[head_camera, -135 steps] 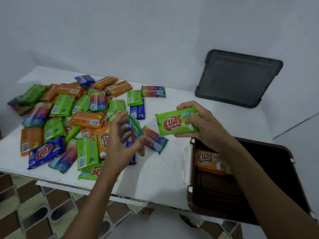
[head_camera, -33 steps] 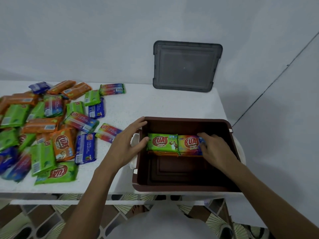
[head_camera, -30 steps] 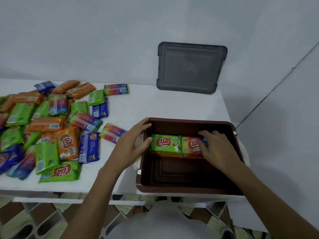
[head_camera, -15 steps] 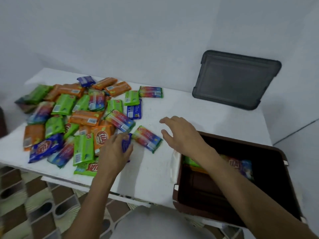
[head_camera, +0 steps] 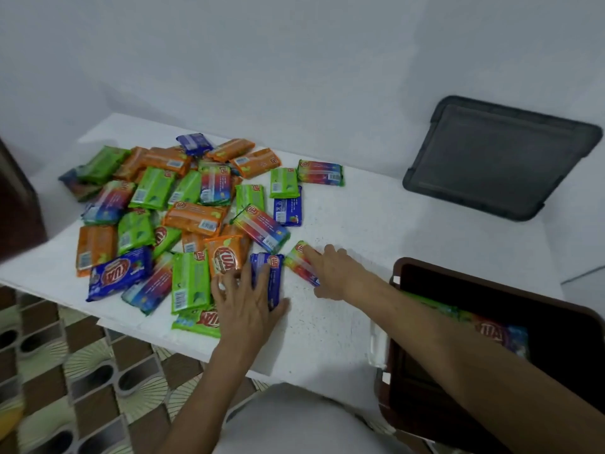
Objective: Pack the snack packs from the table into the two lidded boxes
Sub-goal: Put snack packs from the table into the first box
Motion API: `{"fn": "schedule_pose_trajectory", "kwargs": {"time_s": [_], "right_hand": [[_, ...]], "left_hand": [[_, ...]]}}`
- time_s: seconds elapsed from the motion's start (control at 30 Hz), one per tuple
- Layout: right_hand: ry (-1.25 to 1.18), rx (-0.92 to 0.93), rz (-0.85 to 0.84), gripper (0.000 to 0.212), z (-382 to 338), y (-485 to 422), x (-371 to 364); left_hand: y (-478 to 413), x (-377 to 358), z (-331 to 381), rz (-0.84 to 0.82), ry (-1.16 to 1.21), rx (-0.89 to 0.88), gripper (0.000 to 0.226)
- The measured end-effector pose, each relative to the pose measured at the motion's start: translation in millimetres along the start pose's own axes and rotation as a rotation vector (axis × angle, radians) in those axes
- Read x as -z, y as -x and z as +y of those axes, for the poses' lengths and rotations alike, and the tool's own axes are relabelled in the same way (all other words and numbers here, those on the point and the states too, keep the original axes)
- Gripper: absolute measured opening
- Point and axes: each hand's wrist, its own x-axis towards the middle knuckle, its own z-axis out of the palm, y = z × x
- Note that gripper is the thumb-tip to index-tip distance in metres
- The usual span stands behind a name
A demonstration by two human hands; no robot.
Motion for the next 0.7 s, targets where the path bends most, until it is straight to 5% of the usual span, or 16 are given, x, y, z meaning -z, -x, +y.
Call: {"fn": "schedule_pose_trajectory", "kwargs": {"time_s": [0.37, 0.7], "right_hand": [[-0.276, -0.052, 0.156, 0.032, 21, 20, 30], [-0.62, 0.07, 0.377, 0.032, 57, 96, 55]], "left_hand": [[-1, 3, -4, -0.016, 0.055, -0.047, 0.071], [-6, 23, 9, 0.05, 0.22, -0.075, 0.074]]}}
